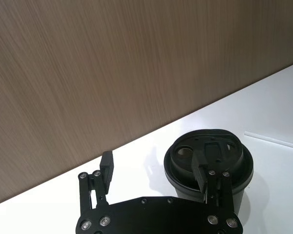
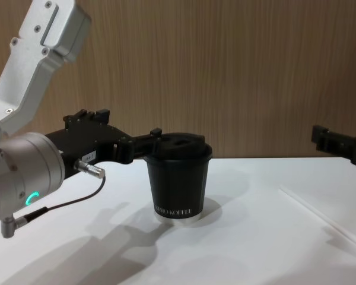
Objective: Pick up the straw with one hand, pass it to the other hand, and insert it into the cup.
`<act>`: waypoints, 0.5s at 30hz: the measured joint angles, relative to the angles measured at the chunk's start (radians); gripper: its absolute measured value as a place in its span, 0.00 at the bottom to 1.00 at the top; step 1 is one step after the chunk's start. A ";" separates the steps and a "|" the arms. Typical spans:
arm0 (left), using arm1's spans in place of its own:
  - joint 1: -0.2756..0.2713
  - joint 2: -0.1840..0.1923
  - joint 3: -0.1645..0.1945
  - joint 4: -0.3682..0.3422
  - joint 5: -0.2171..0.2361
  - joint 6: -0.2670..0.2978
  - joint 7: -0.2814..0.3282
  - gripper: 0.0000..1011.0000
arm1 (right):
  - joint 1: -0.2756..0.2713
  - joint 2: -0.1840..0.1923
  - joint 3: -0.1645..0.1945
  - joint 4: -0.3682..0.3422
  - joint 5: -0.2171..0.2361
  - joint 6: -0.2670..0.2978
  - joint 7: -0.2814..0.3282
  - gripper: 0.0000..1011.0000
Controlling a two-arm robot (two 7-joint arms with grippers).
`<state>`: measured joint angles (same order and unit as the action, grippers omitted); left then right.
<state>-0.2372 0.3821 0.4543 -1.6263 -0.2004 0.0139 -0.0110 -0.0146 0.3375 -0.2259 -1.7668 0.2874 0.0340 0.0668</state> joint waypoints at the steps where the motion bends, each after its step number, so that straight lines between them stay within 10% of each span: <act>1: 0.000 0.000 0.000 0.000 0.000 0.000 0.000 0.99 | 0.000 0.000 0.000 0.000 0.000 0.000 0.000 0.99; 15: 0.000 0.000 0.000 0.000 0.000 0.000 0.000 0.99 | 0.000 0.000 0.000 0.000 0.000 0.000 0.000 0.99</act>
<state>-0.2371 0.3821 0.4542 -1.6262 -0.2004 0.0139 -0.0109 -0.0146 0.3374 -0.2259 -1.7667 0.2874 0.0340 0.0668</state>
